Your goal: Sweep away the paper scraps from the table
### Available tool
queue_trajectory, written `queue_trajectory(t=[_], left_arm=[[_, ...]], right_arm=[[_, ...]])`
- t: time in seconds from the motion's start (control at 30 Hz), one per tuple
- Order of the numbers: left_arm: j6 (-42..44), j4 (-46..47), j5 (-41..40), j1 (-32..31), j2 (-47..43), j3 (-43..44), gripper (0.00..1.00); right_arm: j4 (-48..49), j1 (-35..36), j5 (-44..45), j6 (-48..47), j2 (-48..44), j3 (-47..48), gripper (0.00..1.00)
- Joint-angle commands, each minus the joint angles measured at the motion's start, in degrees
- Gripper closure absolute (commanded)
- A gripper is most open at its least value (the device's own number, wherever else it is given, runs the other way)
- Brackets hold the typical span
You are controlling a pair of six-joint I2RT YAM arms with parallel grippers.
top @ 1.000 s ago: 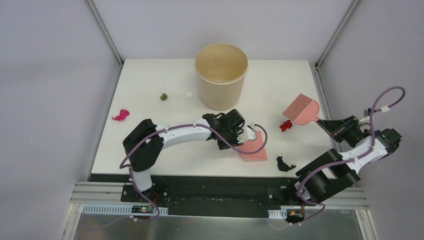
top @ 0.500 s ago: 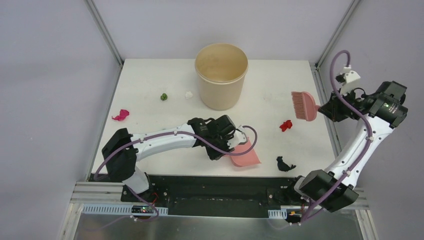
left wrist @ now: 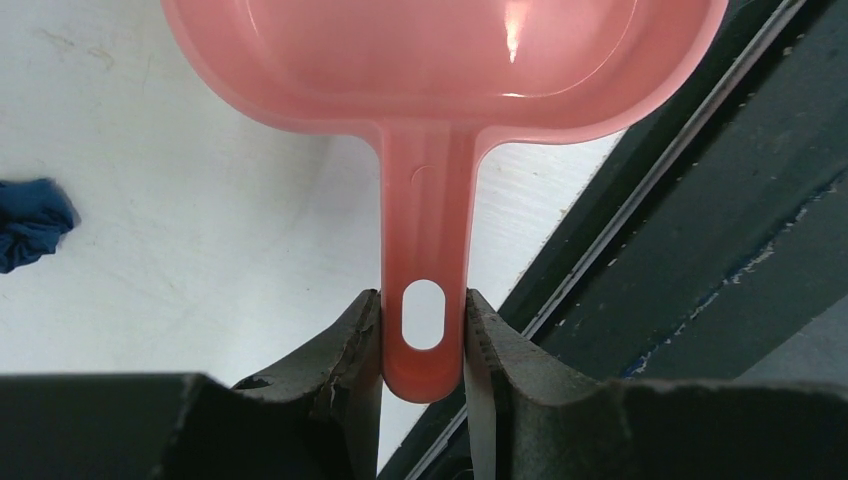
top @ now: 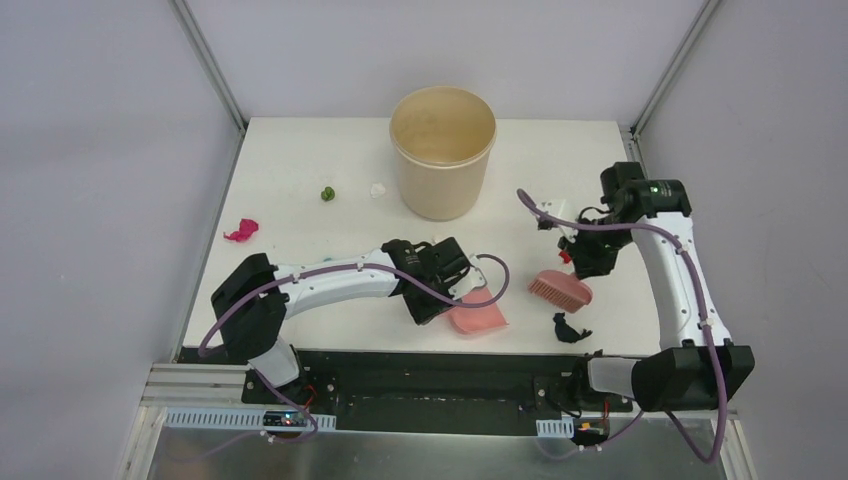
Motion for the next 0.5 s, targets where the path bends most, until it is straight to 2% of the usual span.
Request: queue_trajectory(t=[0.0,0.3,0.47], left_arm=[[-1.4,-0.9,-4.3,-0.4,1.0,-0.4,1.0],[-0.8,-1.4,-6.6,-0.4,2.6,0.0,1.0],[-0.8,-1.4,-6.2,-0.3,2.7,0.0,1.0]], right_arm=[[-12.3,5.3,4.4,3.1,-0.3,-4.6,1.0],[-11.4,6.1,2.6,3.8,0.2,-9.0,1.0],[0.0,6.1,5.6,9.0,0.9,-7.4,1.0]])
